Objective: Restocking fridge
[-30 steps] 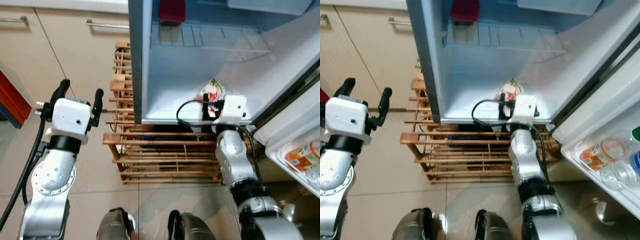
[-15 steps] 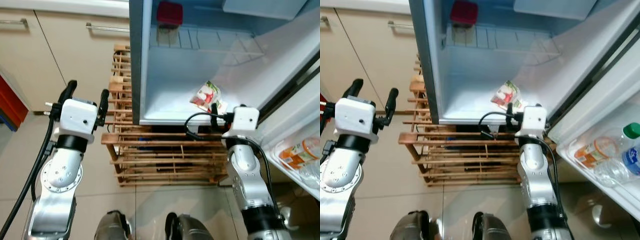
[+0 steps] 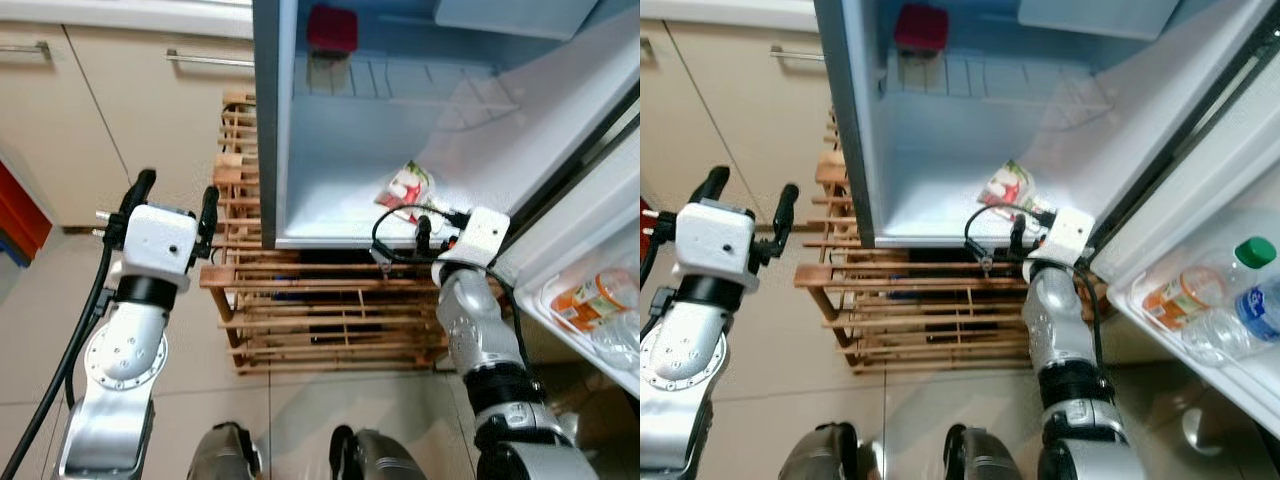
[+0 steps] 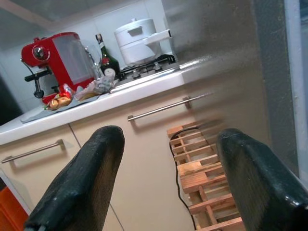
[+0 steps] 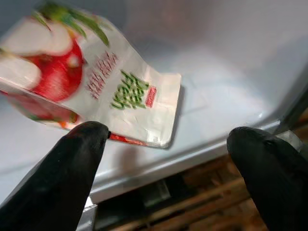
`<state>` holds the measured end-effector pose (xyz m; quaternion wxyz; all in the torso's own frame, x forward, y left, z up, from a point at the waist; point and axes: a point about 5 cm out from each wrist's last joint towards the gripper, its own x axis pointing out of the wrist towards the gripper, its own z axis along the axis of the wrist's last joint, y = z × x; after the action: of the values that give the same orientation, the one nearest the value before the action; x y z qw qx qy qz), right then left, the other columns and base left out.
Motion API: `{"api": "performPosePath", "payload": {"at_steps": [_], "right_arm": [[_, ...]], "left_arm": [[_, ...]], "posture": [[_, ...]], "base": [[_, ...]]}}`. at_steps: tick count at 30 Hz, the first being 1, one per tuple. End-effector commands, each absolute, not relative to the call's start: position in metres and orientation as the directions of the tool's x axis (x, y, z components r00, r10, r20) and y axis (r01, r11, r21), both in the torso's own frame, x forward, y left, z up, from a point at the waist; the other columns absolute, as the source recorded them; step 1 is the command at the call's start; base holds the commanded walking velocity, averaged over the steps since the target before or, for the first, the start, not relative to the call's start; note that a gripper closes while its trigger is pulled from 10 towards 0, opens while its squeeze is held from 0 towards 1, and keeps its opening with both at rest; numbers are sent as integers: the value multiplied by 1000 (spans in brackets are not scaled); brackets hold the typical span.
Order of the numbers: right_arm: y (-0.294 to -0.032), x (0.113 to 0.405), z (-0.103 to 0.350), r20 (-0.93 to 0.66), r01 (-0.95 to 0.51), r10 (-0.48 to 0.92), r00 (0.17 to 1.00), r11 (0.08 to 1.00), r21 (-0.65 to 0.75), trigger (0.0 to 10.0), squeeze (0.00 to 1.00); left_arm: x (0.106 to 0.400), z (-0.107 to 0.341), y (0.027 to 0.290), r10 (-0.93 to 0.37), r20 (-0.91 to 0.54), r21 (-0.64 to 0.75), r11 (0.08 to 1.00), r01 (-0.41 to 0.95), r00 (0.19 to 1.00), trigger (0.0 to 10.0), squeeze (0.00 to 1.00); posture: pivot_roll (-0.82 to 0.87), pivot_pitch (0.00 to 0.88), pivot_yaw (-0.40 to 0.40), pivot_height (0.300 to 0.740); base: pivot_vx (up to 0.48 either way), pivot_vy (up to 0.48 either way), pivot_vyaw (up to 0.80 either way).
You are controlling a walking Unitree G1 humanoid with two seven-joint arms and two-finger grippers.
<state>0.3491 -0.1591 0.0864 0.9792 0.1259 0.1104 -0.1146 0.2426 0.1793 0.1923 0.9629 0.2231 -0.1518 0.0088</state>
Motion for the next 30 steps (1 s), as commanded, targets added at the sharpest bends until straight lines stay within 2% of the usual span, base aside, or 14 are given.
{"api": "performPosePath", "payload": {"at_steps": [1,6,10,19,24,27,30], "right_arm": [[-165,350,80,-280,294,-237,930,938,184,10000,0],[-162,354,76,-337,325,-238,911,917,233,10000,0],[-154,359,72,-423,368,-187,886,839,400,10000,0],[-150,373,88,-418,360,-130,899,765,535,10000,0],[-128,382,102,-360,247,3,933,723,645,10000,0],[-105,385,110,-301,135,130,945,683,718,10000,0],[-92,386,116,-251,57,201,947,663,746,10000,0]], "left_arm": [[239,195,177,-65,300,440,895,-78,952,10000,0],[238,197,179,-63,301,446,891,-82,951,10000,0],[236,198,182,-64,295,457,886,-81,953,10000,0],[233,200,184,-69,289,472,878,-79,955,10000,0],[233,199,183,-72,282,476,876,-75,957,10000,0],[234,200,183,-73,284,479,875,-76,956,10000,0],[234,201,184,-70,286,481,873,-80,956,10000,0]], "posture": [[137,171,-86,731],[155,183,-80,731],[168,193,-72,731],[195,203,-72,731],[197,202,-77,731],[203,197,-79,731],[204,196,-80,731]], "base": [[0,0,0],[0,0,0],[0,0,0],[0,0,0],[0,0,0],[0,0,0],[0,0,0]]}}
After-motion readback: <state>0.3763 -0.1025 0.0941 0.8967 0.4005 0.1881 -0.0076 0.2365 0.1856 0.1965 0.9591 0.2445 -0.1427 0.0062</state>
